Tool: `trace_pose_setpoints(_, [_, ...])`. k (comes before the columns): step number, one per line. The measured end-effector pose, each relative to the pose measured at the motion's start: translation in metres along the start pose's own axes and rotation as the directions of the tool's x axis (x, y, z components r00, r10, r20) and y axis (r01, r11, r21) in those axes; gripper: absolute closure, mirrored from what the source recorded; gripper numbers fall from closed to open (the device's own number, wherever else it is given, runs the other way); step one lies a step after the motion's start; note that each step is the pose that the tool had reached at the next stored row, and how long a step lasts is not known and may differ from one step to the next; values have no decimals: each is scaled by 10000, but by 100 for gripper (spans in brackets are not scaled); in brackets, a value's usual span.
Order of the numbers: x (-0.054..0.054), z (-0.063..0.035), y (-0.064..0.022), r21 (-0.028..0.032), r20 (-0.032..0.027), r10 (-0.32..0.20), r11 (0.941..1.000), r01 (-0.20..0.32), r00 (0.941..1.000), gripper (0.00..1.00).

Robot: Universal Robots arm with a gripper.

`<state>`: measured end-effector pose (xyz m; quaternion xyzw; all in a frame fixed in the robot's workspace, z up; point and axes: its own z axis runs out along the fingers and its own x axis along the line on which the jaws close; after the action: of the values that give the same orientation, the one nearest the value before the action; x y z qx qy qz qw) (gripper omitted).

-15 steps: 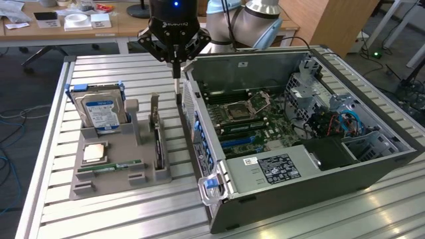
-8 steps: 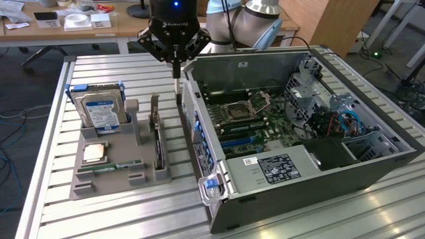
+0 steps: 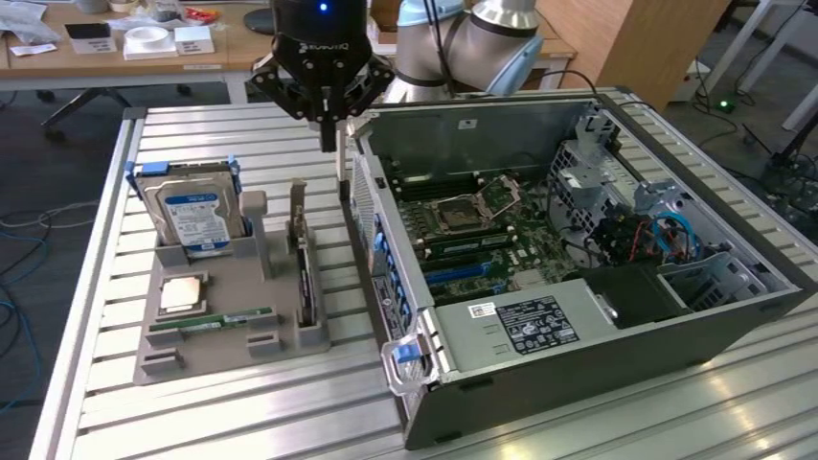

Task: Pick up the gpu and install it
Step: 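Reach for the gpu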

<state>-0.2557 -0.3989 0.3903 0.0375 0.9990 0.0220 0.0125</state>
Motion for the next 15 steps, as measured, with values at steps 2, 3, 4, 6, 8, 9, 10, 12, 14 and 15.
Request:
trace_pose_setpoints(2, [40, -1, -3, 0, 0, 1, 10000, -1, 10000, 89])
trace_pose_setpoints(3, [51, -1, -4, -1, 0, 1, 10000, -1, 10000, 89])
trace_pose_setpoints(4, [51, -1, -4, -1, 0, 0, 10000, 0, 10000, 89])
trace_pose_setpoints(6, [52, -2, -4, 0, 0, 0, 10000, 0, 10000, 89])
trace_pose_setpoints(8, [52, -1, -4, 0, 0, 0, 10000, 0, 10000, 89])
trace_pose_setpoints(9, [51, -1, -4, 0, 0, 0, 10000, 0, 10000, 89])
trace_pose_setpoints(10, [52, -1, -4, 0, 0, 0, 10000, 0, 10000, 89])
trace_pose_setpoints(12, [51, -1, -4, 0, 0, 0, 10000, 0, 10000, 89])
trace_pose_setpoints(14, [52, -1, -4, 0, 0, 0, 10000, 0, 10000, 89])
trace_pose_setpoints(15, [52, -1, -4, 0, 0, 0, 10000, 0, 10000, 89])
